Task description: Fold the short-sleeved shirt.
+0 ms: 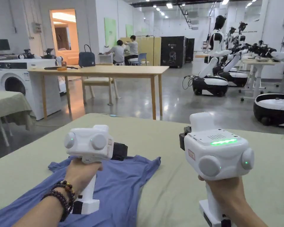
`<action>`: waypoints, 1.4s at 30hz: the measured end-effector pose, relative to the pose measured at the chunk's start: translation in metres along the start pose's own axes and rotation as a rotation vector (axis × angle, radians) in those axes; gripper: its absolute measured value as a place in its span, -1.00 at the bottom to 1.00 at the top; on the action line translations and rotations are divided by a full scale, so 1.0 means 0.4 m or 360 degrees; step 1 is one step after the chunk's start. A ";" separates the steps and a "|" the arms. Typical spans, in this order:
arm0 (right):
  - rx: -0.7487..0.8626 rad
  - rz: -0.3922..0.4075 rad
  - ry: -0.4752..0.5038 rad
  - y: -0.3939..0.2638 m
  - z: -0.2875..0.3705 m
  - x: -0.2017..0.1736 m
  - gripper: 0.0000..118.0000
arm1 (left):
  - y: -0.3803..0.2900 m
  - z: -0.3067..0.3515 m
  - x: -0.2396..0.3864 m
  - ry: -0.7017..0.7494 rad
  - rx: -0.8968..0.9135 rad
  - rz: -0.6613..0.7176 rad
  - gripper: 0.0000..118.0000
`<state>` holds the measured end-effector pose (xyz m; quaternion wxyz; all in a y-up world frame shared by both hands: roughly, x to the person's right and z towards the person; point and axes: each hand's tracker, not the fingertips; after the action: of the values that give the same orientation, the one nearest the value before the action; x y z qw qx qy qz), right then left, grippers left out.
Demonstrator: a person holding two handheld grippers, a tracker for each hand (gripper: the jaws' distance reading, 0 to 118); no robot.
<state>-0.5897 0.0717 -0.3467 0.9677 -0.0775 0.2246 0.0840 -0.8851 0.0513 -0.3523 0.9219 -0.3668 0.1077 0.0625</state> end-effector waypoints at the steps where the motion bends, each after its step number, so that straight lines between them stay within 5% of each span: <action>1: -0.0004 0.0007 0.0020 -0.009 0.001 0.003 -1.00 | -0.020 -0.005 -0.004 -0.0036 0.0023 0.0020 0.97; 16: -0.0141 -0.0034 0.0191 -0.162 -0.131 0.072 -0.99 | 0.014 -0.485 0.036 0.0065 -0.0403 -0.0044 0.92; 22: -0.0191 -0.0029 0.0171 -0.199 -0.139 0.088 -0.99 | -0.015 -0.546 0.039 0.0092 -0.0463 -0.0047 0.64; 23: -0.0195 -0.0028 0.0168 -0.202 -0.141 0.093 -0.99 | -0.019 -0.541 0.040 0.0089 -0.0414 -0.0051 0.38; 25: -0.0212 -0.0022 0.0155 -0.203 -0.140 0.094 -0.99 | -0.028 -0.516 0.041 0.0097 -0.0298 -0.0069 -0.71; 26: -0.0211 -0.0017 0.0150 -0.203 -0.137 0.095 -0.99 | -0.025 -0.515 0.051 0.0220 -0.0278 -0.0114 -1.00; 31: -0.0204 -0.0013 0.0149 -0.201 -0.121 0.099 -0.99 | -0.017 -0.512 0.012 0.0138 -0.0308 0.0029 -1.00; 42: -0.0178 -0.0038 0.0048 -0.179 -0.035 0.161 -0.99 | 0.049 -0.314 -0.056 -0.0096 0.0094 0.0139 -1.00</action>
<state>-0.5244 0.0075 -0.3800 0.9593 -0.1353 0.2331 0.0837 -0.9297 -0.0218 -0.4487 0.9316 -0.3323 0.0974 0.1104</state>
